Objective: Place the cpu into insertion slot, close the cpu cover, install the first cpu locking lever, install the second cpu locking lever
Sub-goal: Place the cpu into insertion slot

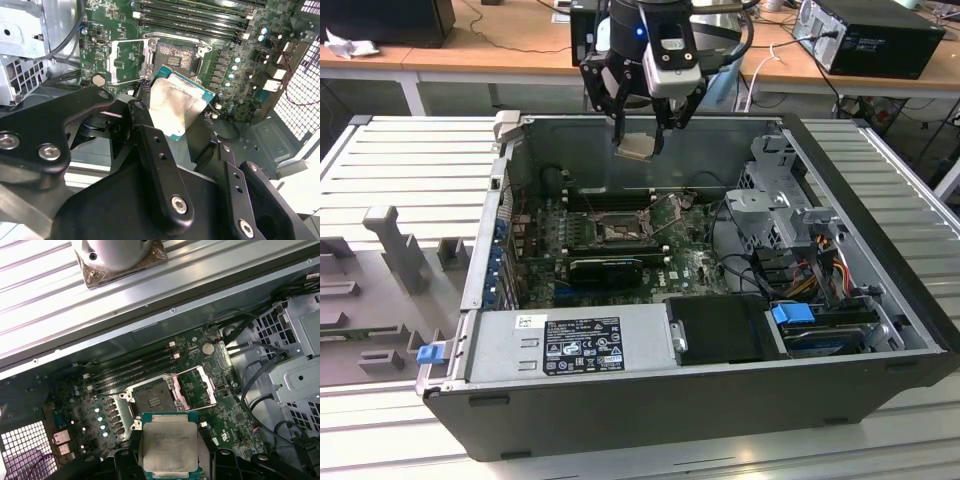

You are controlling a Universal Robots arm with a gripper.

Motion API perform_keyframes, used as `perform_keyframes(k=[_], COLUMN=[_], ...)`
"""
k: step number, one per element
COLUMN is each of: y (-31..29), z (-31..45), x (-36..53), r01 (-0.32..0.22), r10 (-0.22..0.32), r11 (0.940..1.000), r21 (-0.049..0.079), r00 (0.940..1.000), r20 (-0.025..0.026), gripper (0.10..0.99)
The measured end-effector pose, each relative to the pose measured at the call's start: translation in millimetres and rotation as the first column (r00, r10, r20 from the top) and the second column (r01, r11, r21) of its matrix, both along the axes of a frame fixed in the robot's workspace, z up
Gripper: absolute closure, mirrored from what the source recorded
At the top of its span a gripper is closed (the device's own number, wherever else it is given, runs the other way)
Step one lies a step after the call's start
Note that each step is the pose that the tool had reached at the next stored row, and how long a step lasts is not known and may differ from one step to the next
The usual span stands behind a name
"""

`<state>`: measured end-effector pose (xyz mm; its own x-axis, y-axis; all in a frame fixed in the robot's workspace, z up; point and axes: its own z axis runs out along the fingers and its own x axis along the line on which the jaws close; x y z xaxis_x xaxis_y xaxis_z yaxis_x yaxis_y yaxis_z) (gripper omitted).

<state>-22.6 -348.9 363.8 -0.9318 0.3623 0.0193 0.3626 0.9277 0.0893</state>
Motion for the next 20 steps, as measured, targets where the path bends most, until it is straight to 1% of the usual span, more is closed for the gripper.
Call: perform_keyframes(k=[9,18,20], y=[0.0,0.0,0.0], z=[0.0,-0.1,-1.2], x=[-0.1,-0.1,-0.1], r01=[0.051,0.104,0.108], r10=[-0.051,-0.104,-0.108], r11=[0.9987,0.9946,0.9942], r21=[0.0,0.0,0.0], r00=[0.9987,0.9946,0.9942], r20=[0.0,-0.0001,0.0], gripper=[0.557,0.557,0.557])
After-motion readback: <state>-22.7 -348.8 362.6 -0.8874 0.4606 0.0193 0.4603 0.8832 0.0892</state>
